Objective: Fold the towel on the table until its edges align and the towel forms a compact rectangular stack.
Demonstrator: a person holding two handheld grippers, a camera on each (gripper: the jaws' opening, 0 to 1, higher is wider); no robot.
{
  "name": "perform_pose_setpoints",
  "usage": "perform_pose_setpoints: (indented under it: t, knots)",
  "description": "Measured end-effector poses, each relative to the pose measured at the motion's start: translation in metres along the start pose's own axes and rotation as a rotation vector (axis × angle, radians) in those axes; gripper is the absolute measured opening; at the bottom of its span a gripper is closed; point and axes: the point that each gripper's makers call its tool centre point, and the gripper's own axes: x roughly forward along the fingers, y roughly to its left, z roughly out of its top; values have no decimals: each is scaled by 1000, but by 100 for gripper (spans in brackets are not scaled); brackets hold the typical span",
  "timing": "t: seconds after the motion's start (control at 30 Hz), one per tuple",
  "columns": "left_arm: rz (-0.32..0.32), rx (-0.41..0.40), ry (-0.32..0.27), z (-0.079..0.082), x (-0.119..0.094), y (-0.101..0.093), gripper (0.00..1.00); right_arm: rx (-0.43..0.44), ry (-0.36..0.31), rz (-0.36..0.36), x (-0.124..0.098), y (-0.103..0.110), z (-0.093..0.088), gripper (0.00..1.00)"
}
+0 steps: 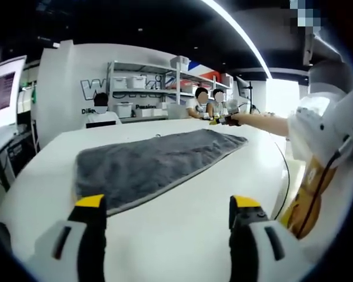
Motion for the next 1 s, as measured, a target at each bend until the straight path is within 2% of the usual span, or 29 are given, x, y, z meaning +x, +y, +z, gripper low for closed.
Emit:
perform_pose_setpoints:
  t: [0.23,0.37,0.6,0.7,1.0]
  knots:
    - [-29,7,-5,3,3,-5,90,-14,-25,68,-36,32,-11,49]
    - [-46,15,-4,3,4,-8,91,-86,-36,100,-58,61,-17,55]
    - [-41,8,-7,4,1,-5,91,-70,-82,162,-93,106,-27,66]
    - [-44,10,-7,4,0,-5,91,-52,-122,166,-109,117,-30,66]
    - [-58,3,1,0,2,-5,91,-21,-157,115,-148,133,-51,72]
